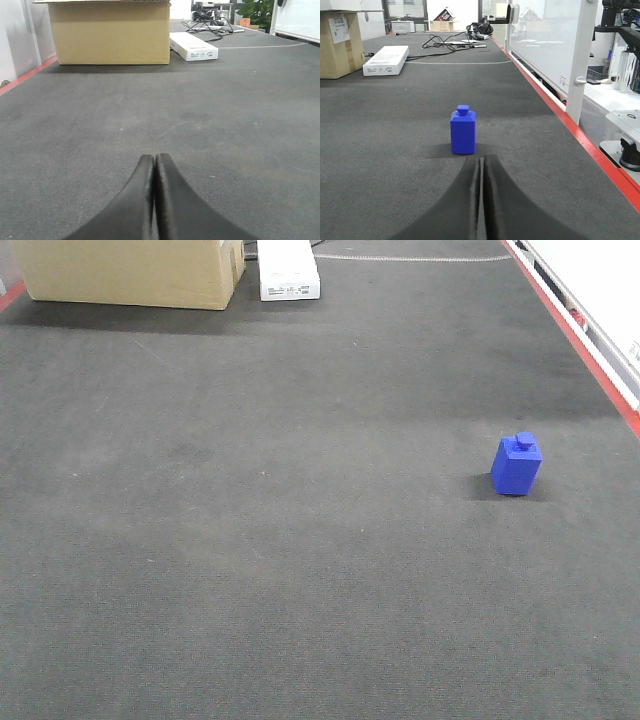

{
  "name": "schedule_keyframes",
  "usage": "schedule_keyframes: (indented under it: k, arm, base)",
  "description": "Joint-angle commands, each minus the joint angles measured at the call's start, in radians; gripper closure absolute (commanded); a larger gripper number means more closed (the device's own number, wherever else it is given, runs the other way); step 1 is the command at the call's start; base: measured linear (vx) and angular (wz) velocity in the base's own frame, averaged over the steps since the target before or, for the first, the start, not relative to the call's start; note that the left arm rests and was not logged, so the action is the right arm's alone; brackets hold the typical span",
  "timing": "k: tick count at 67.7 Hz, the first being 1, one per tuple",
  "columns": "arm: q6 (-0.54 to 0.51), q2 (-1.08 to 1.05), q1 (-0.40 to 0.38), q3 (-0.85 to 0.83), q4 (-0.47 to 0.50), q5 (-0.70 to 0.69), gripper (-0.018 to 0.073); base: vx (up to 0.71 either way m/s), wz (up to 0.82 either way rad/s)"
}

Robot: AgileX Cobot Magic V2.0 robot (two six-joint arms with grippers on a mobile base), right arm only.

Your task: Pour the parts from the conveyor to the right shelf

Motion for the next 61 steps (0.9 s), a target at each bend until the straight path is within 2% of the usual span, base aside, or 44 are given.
schedule_keyframes:
  k: [1, 61]
  arm:
    - [0.000, -0.018, -0.006, 0.000, -0.002, -0.073, 0.0562]
    - [0.000, -0.018, -0.006, 0.000, -0.002, -0.072, 0.0562]
  base:
    - [0.00, 0.00]
    - [0.00, 0.00]
